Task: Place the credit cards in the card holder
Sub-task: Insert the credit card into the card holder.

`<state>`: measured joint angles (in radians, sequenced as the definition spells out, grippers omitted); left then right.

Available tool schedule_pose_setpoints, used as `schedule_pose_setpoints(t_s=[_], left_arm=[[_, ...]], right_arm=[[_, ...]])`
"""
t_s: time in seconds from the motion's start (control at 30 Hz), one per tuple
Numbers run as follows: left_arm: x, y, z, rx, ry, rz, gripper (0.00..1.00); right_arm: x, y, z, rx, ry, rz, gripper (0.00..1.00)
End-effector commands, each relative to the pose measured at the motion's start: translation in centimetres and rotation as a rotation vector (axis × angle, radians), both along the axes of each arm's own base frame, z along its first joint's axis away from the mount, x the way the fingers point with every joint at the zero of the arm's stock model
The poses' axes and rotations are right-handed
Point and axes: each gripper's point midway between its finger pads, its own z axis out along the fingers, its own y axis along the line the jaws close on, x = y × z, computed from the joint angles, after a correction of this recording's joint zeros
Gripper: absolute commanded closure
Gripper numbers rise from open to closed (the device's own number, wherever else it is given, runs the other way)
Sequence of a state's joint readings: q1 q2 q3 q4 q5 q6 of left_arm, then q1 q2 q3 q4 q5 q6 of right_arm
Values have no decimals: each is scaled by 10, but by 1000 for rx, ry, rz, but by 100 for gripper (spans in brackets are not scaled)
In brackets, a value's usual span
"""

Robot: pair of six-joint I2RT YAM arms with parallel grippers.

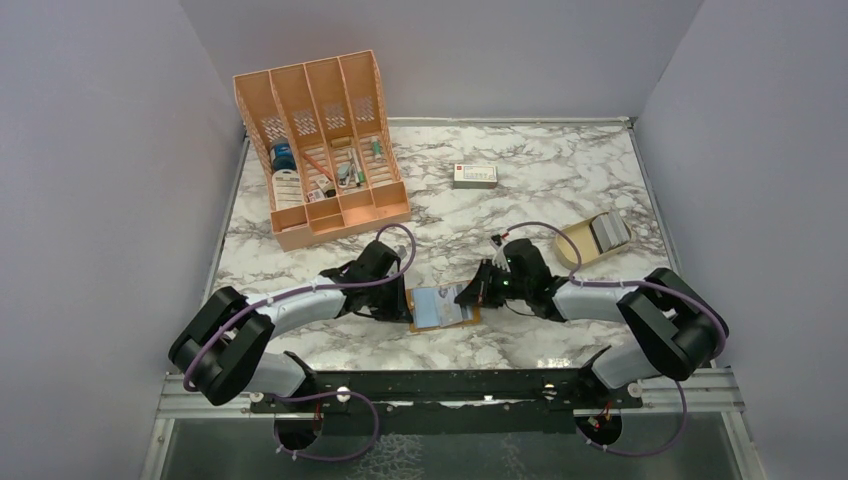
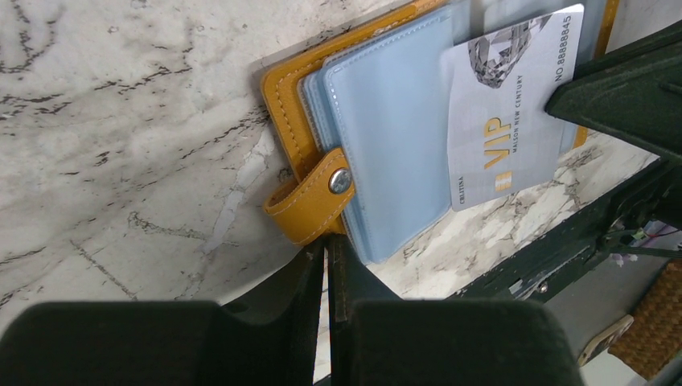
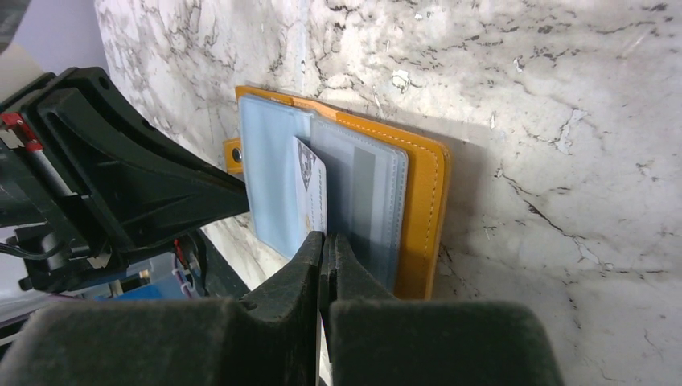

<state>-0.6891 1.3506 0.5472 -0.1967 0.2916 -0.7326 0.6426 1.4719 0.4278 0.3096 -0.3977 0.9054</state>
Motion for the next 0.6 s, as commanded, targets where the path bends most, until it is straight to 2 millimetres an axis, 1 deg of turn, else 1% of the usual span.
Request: schedule_pose_setpoints(t_s=[0.0, 0.23, 0.57], left_arm=[[-6, -4, -2, -36, 23, -6, 90], [-5, -6, -1, -43, 22, -8, 90], [-6, -8, 0, -52, 24, -13, 90]], right_arm=[[10, -4, 3, -19, -72, -42, 99], [15, -1, 5, -20, -91, -35, 99], [11, 4, -2, -12, -87, -14, 99]])
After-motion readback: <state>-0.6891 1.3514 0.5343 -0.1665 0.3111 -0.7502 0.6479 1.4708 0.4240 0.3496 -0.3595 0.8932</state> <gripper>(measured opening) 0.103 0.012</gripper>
